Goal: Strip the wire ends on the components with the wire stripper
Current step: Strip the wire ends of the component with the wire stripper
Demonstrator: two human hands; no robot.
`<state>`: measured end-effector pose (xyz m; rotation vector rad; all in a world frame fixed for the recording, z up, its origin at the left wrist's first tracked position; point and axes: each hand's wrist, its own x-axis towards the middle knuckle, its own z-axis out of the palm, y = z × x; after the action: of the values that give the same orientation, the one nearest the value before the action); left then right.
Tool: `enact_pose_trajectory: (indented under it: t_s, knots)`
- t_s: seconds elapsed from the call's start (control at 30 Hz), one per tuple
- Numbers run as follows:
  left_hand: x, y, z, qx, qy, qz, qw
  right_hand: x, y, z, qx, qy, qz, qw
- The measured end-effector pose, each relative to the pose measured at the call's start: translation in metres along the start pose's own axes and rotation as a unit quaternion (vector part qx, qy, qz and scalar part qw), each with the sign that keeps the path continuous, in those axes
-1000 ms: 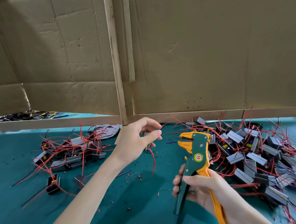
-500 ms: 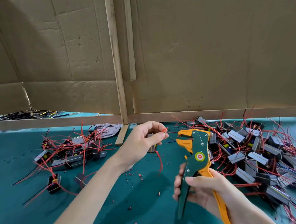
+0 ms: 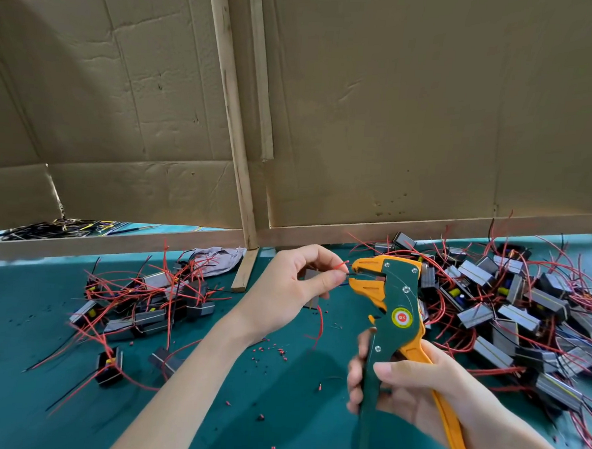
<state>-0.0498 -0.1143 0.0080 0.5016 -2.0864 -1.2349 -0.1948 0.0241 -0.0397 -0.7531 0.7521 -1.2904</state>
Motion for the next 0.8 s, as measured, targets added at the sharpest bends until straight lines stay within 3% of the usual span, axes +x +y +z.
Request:
enact_pose_trajectory:
  t_s: [0.2, 0.8]
  knots:
    - [0.0, 0.002, -0.001, 0.033, -0.009, 0.006, 0.999, 0.0, 0.001, -0.001, -0.023, -0.018, 0.001, 1.0]
    - [-0.002, 0.008, -0.011, 0.071, -0.039, -0.005, 0.997, -0.004, 0.0, 0.002, -0.114, 0.031, -0.006, 0.993]
